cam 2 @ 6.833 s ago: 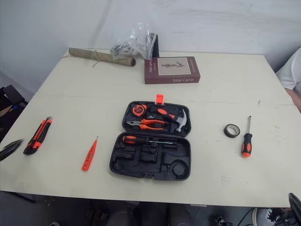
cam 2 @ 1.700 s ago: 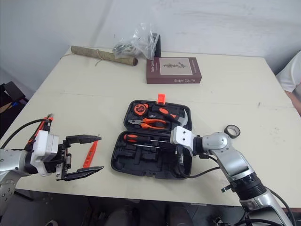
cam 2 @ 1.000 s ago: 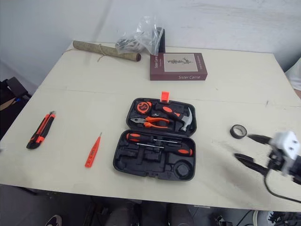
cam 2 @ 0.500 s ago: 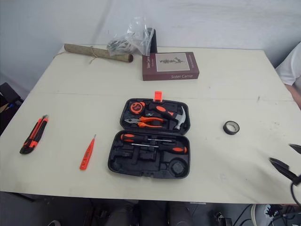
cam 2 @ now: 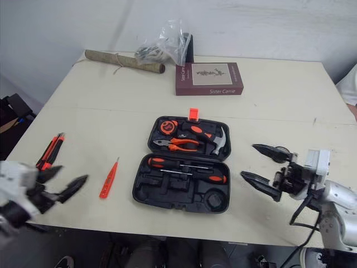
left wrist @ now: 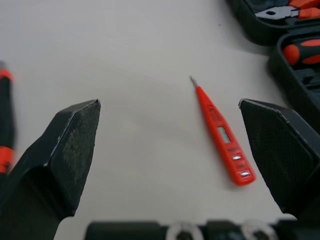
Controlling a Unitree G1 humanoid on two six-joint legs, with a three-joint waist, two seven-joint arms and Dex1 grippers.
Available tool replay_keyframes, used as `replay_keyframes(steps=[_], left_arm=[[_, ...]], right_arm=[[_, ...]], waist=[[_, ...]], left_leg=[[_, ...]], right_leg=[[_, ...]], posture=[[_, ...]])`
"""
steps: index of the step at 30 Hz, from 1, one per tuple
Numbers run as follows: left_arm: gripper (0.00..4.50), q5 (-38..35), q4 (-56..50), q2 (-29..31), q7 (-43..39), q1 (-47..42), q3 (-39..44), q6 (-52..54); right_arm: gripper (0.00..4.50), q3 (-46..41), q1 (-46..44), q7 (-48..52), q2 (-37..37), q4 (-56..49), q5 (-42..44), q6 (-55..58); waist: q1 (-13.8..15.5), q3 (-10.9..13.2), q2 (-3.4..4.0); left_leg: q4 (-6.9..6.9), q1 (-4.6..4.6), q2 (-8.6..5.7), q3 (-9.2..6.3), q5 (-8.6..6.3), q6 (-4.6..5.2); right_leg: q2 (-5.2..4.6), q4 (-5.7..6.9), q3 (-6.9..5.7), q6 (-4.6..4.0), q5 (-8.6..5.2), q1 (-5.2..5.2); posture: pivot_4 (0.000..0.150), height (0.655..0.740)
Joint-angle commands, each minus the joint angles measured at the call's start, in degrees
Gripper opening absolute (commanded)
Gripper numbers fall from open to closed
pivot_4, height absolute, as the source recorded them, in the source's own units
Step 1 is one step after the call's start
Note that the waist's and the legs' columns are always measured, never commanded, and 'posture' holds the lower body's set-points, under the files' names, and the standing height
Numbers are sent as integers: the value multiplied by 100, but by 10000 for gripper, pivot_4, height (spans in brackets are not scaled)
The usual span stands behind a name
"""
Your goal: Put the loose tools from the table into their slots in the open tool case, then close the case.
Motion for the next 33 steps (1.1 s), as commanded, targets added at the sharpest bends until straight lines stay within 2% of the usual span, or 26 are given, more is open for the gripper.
replay_keyframes(steps=[1, 5, 8, 11, 15, 21, 24, 31, 32, 33], left_arm=[[45000, 229, -693, -300, 1087, -133, -623, 613], [45000, 594, -906, -811, 2209, -588, -1423, 1465], [45000, 734, -946, -1055, 2662, -887, -1661, 2158], [45000, 803, -937, -1334, 2904, -1082, -1729, 2704], [45000, 1077, -775, -1418, 2982, -1297, -1894, 3093], [45000, 1397, -271, -1254, 2709, -1629, -1979, 3417], [36310, 1500, -90, -1156, 2557, -1624, -1962, 3484], [4876, 1830, 88, -1045, 2369, -1530, -2081, 3278], [3017, 1894, 101, -1027, 2359, -1539, -2074, 3210], [3039, 1915, 103, -1032, 2324, -1557, -2024, 3182]], right_arm=[[44725, 304, -57, 624, 186, -116, -187, -702], [44725, 637, -339, 1009, 312, 208, -340, -1051], [44725, 737, -489, 1107, 301, 382, -356, -1102], [44725, 780, -551, 1163, 280, 449, -329, -1083], [44725, 838, -633, 1117, 252, 348, -302, -989], [44725, 951, -688, 978, 241, 72, -246, -827], [45000, 957, -634, 979, 259, -26, -203, -776], [45000, 854, -319, 1238, 317, 216, -268, -1112], [45000, 836, -273, 1271, 315, 264, -272, -1163], [45000, 824, -223, 1289, 297, 307, -280, -1189]], waist=[[2, -1, -1], [4, 2, 1], [7, 2, 1], [14, 2, 0], [14, 1, 2], [35, -14, 31], [51, -19, 40], [4, -33, 63], [4, -34, 65], [4, -36, 67]], left_leg=[[3, 0, 0, 0, 1, -1], [12, 25, -3, 0, 1, 2], [8, 63, -2, -2, -1, 4], [9, 61, -2, -4, 0, 1], [12, 62, -2, -4, 2, 0], [12, 68, -3, -6, 10, -9], [10, 71, -3, -8, 11, -11], [-1, 75, -3, -8, 12, -12], [-2, 76, -2, -8, 12, -13], [-2, 77, -2, -8, 12, -13]], right_leg=[[2, 1, 0, 0, 0, 1], [2, -3, 1, 0, 0, 34], [3, -15, 0, 0, 0, 78], [4, -17, -1, 0, 0, 77], [4, -18, 0, 0, 0, 81], [4, -11, -1, -1, 0, 82], [4, -11, -2, -2, -1, 85], [4, -13, -1, -5, -3, 86], [5, -12, -1, -6, -3, 87], [5, -12, -1, -7, -4, 87]], posture=[[1500, 7400], [1500, 7400], [1500, 7400], [1500, 7400], [1500, 7400], [1500, 7400], [1500, 7400], [1500, 7400], [1500, 7400], [1500, 7400]])
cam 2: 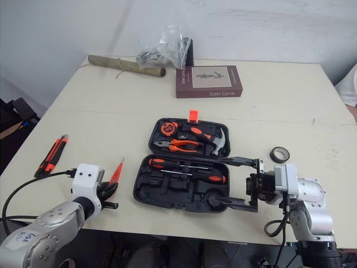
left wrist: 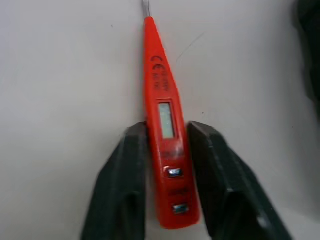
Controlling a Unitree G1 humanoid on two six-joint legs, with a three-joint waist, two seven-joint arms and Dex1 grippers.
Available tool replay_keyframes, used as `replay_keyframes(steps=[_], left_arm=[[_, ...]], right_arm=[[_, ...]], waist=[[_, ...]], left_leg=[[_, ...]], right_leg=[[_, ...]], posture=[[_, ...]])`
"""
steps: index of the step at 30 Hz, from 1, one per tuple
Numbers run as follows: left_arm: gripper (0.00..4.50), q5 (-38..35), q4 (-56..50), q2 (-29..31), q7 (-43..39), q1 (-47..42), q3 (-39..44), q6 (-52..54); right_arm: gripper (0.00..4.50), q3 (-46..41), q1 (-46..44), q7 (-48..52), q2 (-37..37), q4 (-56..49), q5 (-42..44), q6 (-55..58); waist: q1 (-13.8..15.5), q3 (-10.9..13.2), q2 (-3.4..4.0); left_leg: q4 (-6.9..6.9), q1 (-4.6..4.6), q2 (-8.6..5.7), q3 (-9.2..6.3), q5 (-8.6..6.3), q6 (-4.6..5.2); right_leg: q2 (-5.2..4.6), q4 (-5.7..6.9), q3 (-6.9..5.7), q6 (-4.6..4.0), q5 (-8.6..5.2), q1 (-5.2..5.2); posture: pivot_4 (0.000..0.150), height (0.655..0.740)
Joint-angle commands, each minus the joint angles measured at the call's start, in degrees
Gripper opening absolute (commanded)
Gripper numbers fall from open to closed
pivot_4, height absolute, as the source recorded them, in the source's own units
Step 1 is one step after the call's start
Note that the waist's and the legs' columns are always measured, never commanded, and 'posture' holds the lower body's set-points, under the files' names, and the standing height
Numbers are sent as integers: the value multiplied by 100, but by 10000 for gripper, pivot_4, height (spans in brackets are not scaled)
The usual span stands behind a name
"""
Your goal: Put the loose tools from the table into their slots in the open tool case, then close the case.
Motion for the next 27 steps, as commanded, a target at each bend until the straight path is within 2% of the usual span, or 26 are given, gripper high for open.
replay_keyframes(steps=[1, 4, 6, 11, 14, 17, 19, 22, 27], left_arm=[[3039, 385, 478, 55, 2, 176, 104, 22], [3039, 382, 298, 359, -572, 125, 354, -1053], [3039, 190, 240, 589, -1308, 90, 552, -1940], [3039, -250, 544, 1804, -3664, -48, 621, -3411], [3039, -289, 843, 2682, -5242, -430, 156, -4268], [3039, 153, 1440, 3433, -6369, -1092, -683, -4937], [3039, 376, 1816, 3703, -6938, -1639, -1219, -5254], [3039, 724, 2347, 3668, -7349, -2598, -1968, -5367], [3039, 1355, 2991, 3217, -7850, -3864, -3114, -5304]], right_arm=[[45000, -142, 129, 170, -15, 88, 42, -211], [45000, -247, 220, 231, -58, 222, 28, -402], [45000, -310, 247, 213, -87, 288, 15, -494], [45000, -531, 229, 122, -203, 547, -125, -735], [45000, -642, 199, 21, -259, 668, -203, -833], [45000, -658, 269, 26, -350, 641, -237, -808], [45000, -650, 329, 10, -412, 575, -240, -784], [45000, -674, 438, -123, -497, 359, -215, -658], [45000, -706, 655, -474, -761, -358, -137, -165]], waist=[[0, -3, 5], [-5, -2, 4], [5, 15, -16], [26, 23, -29], [25, 27, -27], [11, 32, -16], [9, 35, -10], [13, 40, -10], [13, 47, -19]], left_leg=[[-1, 0, 0, 0, 1, -1], [-2, 2, 1, 0, 1, -1], [-3, -3, 4, 0, 4, -6], [0, -18, -1, -1, -1, -1], [0, -22, -4, 0, -3, 3], [-8, -20, -5, 2, -3, 3], [-14, -20, -1, 3, -2, 0], [-13, -24, 0, 4, -1, 1], [-3, -30, -1, 11, -2, 8]], right_leg=[[0, 1, 0, 0, 0, 0], [1, 4, 0, -3, -1, -1], [3, 6, -1, -8, -4, -10], [-6, -9, -5, -10, -5, -16], [-10, -23, -5, -10, -4, -14], [-10, -30, -5, -10, -4, -11], [-4, -30, -6, -10, -4, -15], [-1, -27, -6, -9, -4, -18], [3, -25, 0, 0, 0, -21]], posture=[[1500, 7400], [1500, 7400], [1500, 7400], [1500, 7400], [1500, 7400], [1500, 7400], [1500, 7400], [1500, 7400], [1500, 7400]])
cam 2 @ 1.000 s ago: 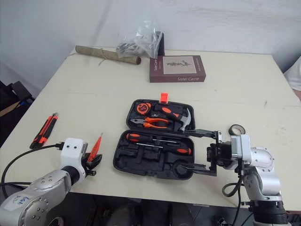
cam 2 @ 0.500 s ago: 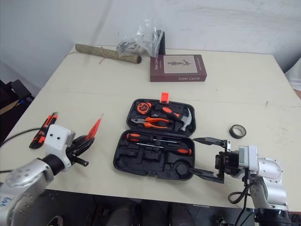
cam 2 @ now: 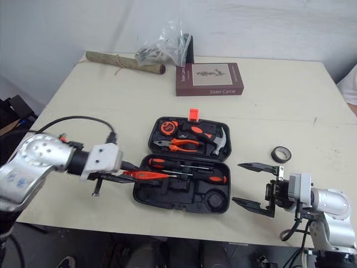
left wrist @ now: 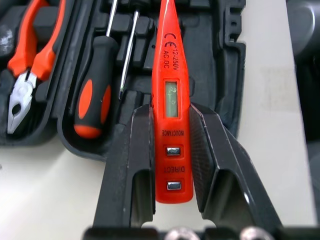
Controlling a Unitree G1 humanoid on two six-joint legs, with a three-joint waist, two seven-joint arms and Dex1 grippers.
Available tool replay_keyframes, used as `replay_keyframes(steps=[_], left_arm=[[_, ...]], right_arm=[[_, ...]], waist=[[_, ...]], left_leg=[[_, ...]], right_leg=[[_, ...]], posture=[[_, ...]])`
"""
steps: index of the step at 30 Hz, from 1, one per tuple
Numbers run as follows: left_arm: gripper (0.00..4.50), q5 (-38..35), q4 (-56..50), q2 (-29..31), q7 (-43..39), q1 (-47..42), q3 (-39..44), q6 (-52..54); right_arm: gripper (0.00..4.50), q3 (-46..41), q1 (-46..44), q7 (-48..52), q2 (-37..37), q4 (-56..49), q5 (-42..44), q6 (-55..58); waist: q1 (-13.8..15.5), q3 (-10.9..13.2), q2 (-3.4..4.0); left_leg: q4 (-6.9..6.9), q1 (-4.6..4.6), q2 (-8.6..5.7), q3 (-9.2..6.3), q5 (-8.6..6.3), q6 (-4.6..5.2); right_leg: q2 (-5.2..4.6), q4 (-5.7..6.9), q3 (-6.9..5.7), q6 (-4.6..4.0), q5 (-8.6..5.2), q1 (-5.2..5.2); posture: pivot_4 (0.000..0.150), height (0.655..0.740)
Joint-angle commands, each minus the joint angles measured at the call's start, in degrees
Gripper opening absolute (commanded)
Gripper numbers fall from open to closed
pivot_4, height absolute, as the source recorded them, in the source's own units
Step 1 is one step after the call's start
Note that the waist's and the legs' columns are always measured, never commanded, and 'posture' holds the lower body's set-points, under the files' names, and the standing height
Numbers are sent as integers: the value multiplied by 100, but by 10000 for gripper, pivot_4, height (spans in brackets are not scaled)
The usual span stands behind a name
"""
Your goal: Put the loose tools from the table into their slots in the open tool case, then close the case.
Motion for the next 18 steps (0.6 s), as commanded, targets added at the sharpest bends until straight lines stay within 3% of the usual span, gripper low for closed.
replay_keyframes(steps=[1, 8, 18], left_arm=[[3039, 432, 308, -294, -266, -568, -613, 73], [3039, 1163, 932, -821, -229, -1277, -1245, 309], [3039, 1446, 691, -1116, -387, -1398, -1547, 813]], right_arm=[[45000, -123, 88, -305, -184, -675, 160, 338], [45000, -227, 317, -776, -323, -1478, 234, 834], [45000, -287, 538, -927, -309, -1649, 201, 876]], waist=[[10, 5, -8], [17, 14, -23], [17, 21, -36]], left_leg=[[4, -4, 1, -1, 0, 0], [10, -6, 4, -2, 1, -1], [20, -8, 4, -5, 1, 1]], right_leg=[[2, 0, -1, 1, 1, -2], [7, 7, 0, 5, 2, -7], [5, 13, 0, 7, 3, -6]], posture=[[1500, 7400], [1500, 7400], [1500, 7400]])
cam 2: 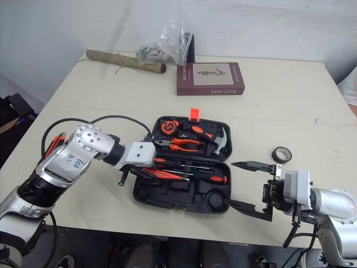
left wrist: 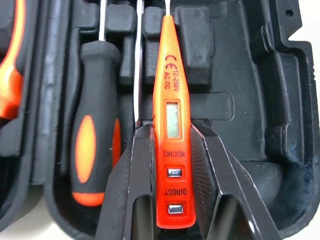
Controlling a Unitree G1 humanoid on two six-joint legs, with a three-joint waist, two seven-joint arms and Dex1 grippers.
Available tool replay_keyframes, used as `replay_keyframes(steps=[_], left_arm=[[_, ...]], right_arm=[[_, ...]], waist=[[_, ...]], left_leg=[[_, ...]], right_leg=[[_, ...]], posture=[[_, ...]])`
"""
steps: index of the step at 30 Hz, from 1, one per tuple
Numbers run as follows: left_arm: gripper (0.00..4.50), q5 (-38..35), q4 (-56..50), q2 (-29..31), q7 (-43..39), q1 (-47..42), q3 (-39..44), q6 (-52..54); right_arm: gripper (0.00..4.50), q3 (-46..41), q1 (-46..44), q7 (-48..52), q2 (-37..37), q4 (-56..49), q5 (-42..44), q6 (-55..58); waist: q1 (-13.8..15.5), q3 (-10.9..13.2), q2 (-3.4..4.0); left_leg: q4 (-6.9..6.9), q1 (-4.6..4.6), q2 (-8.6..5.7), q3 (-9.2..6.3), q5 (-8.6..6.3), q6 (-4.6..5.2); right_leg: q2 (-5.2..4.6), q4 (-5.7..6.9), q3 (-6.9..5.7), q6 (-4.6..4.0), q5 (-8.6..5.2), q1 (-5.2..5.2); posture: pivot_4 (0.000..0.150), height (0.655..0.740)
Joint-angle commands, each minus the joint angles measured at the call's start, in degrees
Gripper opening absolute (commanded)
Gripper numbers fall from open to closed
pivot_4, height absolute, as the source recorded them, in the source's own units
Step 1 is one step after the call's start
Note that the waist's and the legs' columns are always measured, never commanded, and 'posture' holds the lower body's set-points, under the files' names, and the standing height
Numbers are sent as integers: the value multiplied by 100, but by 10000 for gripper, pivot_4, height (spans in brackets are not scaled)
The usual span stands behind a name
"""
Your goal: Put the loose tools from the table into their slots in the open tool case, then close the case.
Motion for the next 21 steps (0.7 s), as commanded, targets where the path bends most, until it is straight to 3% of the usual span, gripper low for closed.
replay_keyframes(steps=[1, 12, 21], left_arm=[[3039, 156, -289, -55, 3, -87, -102, 227], [3039, 868, -230, 25, 85, -91, -496, 414], [3039, 1022, -402, 146, 35, -108, -535, 750]], right_arm=[[45000, -146, 4, -36, -17, -118, 70, -58], [45000, 18, -73, -186, 90, -79, -72, -102], [45000, 39, -64, -249, 88, -154, -78, -57]], waist=[[0, 0, 0], [1, 0, 0], [-23, -1, 0]], left_leg=[[0, 0, 0, 0, 0, 0], [3, 5, 1, -2, 0, 0], [4, 12, 2, -1, 3, -4]], right_leg=[[0, 0, 0, 0, 0, 0], [0, 6, 0, 0, 0, 4], [2, 17, 4, 0, 0, 6]], posture=[[1500, 7400], [1500, 7400], [1500, 7400]])
